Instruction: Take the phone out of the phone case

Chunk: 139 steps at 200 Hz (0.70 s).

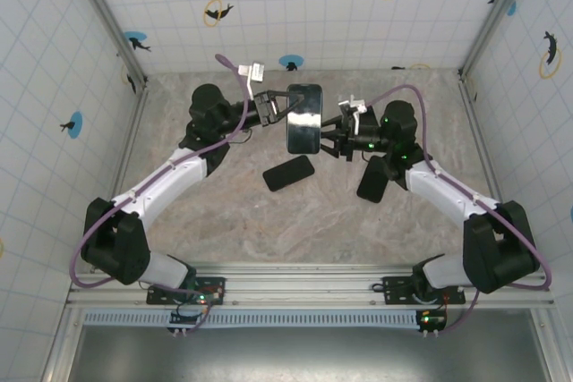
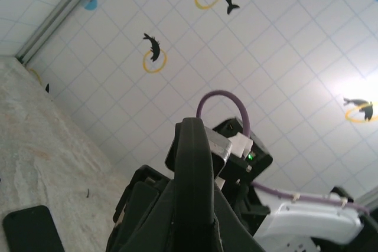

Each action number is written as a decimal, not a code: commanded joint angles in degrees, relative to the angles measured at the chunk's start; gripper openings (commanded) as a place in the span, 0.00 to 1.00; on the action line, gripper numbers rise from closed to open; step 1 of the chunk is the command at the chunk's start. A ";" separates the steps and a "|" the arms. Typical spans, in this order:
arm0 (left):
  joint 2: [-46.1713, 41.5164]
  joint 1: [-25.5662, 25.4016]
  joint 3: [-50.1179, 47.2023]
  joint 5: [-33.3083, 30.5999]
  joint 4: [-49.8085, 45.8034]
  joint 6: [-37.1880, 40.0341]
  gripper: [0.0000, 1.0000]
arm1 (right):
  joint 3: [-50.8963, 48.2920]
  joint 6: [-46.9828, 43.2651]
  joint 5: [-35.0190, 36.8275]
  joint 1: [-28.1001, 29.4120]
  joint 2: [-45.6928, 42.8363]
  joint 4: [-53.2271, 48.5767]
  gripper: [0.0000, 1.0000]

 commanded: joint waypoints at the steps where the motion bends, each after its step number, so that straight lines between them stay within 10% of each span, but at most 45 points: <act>1: -0.23 -0.64 -3.05 -11.73 5.44 -8.75 0.00 | -2.40 17.05 1.25 0.91 -0.06 17.07 0.42; 95: 1.03 -3.34 -8.42 -25.36 7.62 -19.29 0.00 | -13.00 53.12 22.40 3.73 -1.20 33.28 0.42; 139: 2.89 -3.37 -8.42 -26.25 7.50 -20.03 0.00 | -13.53 59.48 24.45 4.28 -0.54 36.23 0.24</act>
